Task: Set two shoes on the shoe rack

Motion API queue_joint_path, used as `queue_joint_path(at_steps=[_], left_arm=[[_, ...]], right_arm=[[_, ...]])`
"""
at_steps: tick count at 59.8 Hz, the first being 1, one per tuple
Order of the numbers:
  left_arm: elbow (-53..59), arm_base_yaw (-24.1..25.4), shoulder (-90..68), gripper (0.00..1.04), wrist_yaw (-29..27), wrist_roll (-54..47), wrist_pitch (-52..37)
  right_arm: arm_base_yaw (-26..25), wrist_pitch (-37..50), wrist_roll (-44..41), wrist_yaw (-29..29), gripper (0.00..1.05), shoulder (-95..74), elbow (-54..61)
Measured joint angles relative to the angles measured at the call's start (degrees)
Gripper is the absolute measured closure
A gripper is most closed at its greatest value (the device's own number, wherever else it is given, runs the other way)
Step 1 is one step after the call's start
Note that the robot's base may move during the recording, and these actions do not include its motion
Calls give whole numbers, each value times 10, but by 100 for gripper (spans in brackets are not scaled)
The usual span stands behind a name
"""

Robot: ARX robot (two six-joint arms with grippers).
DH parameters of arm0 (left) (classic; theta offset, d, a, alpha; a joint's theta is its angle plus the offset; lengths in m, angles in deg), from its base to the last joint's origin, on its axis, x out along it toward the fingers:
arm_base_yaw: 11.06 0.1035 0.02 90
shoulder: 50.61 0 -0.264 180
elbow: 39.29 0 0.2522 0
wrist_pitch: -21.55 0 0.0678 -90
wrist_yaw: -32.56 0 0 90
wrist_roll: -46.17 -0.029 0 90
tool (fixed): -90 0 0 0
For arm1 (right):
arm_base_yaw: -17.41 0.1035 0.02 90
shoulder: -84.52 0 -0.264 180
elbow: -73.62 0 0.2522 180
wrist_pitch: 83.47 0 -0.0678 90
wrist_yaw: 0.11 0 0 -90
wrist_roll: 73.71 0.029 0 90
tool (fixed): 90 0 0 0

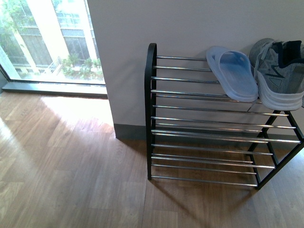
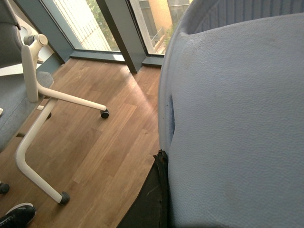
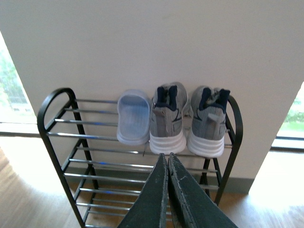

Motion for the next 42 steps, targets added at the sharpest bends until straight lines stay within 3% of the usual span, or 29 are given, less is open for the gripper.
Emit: queue_joint_path(at_steps=[25,42], left_arm=[[0,0,0,103,0,0,0],[0,0,0,103,-3,0,0]], right_arm=[[0,-5,0,0,103,8,0],[0,-5,0,2,51,9,0]])
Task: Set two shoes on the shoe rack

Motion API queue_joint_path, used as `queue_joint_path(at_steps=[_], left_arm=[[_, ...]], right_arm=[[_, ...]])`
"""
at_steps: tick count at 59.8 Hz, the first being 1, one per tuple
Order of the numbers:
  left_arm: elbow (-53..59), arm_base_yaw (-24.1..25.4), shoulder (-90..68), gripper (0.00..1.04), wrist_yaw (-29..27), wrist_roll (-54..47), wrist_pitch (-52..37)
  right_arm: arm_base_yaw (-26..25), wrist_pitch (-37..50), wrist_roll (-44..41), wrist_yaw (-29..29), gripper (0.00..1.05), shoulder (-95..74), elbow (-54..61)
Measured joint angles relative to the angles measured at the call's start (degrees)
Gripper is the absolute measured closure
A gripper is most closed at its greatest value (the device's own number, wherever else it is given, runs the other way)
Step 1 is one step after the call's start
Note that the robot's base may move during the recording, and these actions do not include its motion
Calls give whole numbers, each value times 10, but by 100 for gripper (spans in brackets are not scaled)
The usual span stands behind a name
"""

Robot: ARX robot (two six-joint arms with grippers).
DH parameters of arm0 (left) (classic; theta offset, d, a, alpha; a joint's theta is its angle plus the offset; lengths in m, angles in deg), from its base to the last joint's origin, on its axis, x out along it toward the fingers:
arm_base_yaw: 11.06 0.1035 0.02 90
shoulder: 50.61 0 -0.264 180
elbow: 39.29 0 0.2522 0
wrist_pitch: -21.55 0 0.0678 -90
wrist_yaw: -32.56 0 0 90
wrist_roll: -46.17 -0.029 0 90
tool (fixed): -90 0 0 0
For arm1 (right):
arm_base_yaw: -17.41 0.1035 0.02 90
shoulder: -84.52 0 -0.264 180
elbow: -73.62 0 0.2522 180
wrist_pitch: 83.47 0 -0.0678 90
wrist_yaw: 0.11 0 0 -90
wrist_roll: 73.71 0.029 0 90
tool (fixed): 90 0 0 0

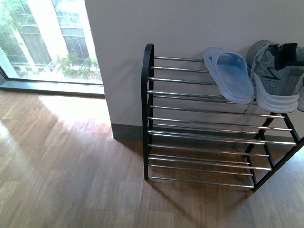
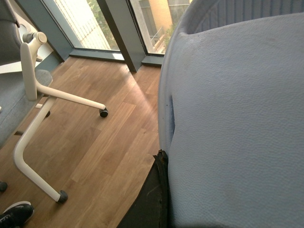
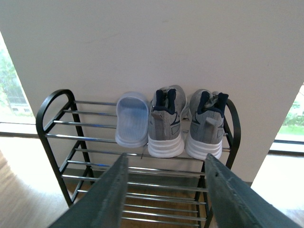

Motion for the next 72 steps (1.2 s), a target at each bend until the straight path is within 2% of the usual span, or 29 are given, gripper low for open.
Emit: queue_joint_path(at_steps=[17,20,24,30,45,62,72], left_arm=[[0,0,0,103,1,0,0],[0,1,0,103,15,10,-6],[-1,4,-13,103,78,54,-45],[-53,-3,-80,103,143,138,-34],[-271,-47,-336,103,189,176,-21],[-528,-104,-591,103,214,171,64],[-672,-121,-712,103,221,167,125]], right_arm=[[0,0,0,0,8,0,0],[0,-1,0,-2,9,0,0],[0,-2,0,-7,9,0,0],[0,-1,0,-6,9,1,0],[1,-1,0,-3,9,1,0],[1,-1,0,-3,9,1,0],[1,-1,0,-3,9,1,0]])
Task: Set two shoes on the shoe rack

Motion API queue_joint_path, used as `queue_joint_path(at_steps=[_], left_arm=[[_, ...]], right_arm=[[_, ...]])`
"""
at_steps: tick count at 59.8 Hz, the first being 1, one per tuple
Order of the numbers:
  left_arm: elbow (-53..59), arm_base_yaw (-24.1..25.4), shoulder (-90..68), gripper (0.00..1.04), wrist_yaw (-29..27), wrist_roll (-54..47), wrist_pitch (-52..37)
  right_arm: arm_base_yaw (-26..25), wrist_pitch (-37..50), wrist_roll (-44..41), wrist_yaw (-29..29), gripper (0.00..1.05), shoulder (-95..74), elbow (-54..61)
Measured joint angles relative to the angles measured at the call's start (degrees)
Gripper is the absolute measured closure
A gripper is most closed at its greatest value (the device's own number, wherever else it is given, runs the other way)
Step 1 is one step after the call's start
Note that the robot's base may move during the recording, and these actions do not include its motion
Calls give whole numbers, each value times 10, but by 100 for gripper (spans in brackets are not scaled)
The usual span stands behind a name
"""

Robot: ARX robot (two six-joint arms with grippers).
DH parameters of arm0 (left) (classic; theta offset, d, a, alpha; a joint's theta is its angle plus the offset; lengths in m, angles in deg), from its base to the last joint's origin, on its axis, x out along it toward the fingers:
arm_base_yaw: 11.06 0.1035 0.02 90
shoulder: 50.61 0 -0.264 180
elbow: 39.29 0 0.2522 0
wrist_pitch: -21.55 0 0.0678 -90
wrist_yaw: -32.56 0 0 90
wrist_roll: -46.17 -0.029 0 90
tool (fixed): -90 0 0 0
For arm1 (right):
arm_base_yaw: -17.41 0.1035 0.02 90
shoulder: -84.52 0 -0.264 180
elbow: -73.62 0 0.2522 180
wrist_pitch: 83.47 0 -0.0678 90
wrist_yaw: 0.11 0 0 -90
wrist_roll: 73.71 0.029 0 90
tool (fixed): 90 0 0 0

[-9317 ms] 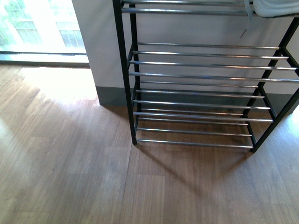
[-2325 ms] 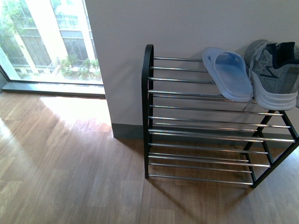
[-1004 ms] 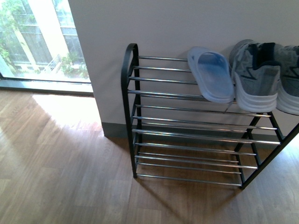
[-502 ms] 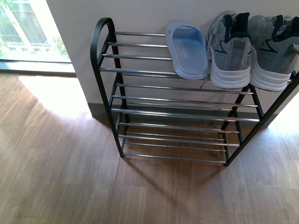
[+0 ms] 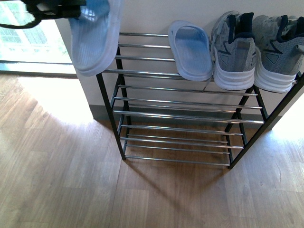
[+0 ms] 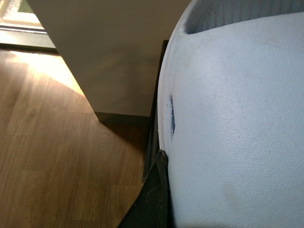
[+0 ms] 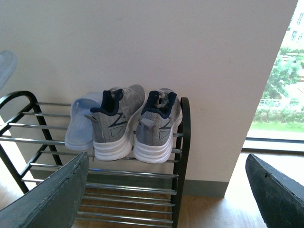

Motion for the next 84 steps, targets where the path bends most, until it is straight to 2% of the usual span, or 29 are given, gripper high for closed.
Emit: queue_joint_path(at_steps=[19,34,45,52,57,61,62,63,66,71,77,84], left_arm=[[-214,-25,-190,103,-25,-15,89],[-295,-34,-259,102,-14,-42,119],[-271,-38,-238,75,22,-34,95],[-211,-39,-185,56,35,-17,64],[-132,-37,-91,34,10,-4,29],[-74,-31,-20,20,0,-2,-10],[-59,-30,-7,20,-14,-12,-31],[-49,-30,0,21,-26,-16,-52],[23,-23,37,32,-87,-49,-209],[174,0,97,52,-84,-81,-412],[320,27,166,75,-65,-93,-497],[399,41,215,93,-50,-96,-521]], right_arm=[[0,0,0,0,9,0,0],[0,0,0,0,9,0,0],[0,0,0,0,9,0,0],[0,0,0,0,9,0,0],[0,0,0,0,9,0,0],[0,0,0,0,9,0,0],[0,0,0,0,9,0,0],[0,0,0,0,9,0,0],[0,0,0,1,9,0,0],[0,0,0,1,9,0,0],[0,0,0,1,9,0,0],[0,0,0,1,9,0,0]])
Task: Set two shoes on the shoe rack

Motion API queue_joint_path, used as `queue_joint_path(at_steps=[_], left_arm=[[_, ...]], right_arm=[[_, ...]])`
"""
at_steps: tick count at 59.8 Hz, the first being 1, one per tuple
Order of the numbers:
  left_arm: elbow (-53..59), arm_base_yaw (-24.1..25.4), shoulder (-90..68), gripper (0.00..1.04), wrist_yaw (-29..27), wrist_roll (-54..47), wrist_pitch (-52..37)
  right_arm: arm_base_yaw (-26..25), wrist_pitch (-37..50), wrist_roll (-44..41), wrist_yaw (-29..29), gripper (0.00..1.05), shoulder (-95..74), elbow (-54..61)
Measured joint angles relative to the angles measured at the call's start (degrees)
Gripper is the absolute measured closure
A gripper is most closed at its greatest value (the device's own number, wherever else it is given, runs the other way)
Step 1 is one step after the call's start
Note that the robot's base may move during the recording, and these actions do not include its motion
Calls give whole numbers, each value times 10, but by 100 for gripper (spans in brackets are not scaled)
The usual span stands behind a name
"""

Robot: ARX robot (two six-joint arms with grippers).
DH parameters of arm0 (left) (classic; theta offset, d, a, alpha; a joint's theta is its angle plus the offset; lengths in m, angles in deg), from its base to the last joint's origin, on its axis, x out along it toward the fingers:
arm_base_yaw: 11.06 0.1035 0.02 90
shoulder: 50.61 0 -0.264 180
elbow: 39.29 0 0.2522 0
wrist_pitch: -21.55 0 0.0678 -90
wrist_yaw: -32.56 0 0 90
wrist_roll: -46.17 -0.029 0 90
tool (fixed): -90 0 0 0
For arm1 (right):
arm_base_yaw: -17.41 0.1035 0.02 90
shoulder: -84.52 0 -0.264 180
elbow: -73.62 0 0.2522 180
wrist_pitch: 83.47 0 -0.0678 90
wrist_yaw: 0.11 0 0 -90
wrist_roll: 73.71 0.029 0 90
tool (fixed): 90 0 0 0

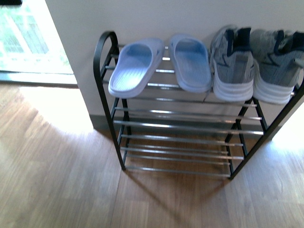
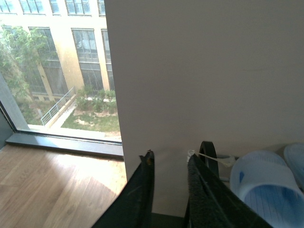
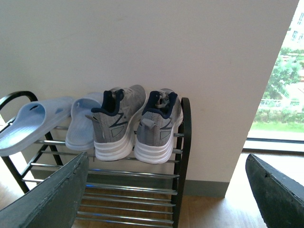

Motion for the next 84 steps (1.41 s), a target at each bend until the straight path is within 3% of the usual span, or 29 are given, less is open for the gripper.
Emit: queue_joint_path(at_steps=[4,26,37,45,64,66,72,84], left_arm=[[40,7,28,103,12,-1,-11],[246,52,189,103,54,-3,-57],[297,72,255,103,76,-3,-31],[322,100,320,103,99,-4,6],[360,100,458,103,102,-4,107],[373,101,546,103,103,-5,172],[377,101,609,104,103,-5,250],[377,101,711,103,103,-5,331]], right_arm=[[0,0,0,0,9,0,0],[0,0,0,0,9,0,0],[0,0,0,0,9,0,0],[0,0,0,0,9,0,0],[0,0,0,0,9,0,0],[0,0,0,0,9,0,0],[0,0,0,-1,9,0,0],[0,0,0,0,9,0,0]])
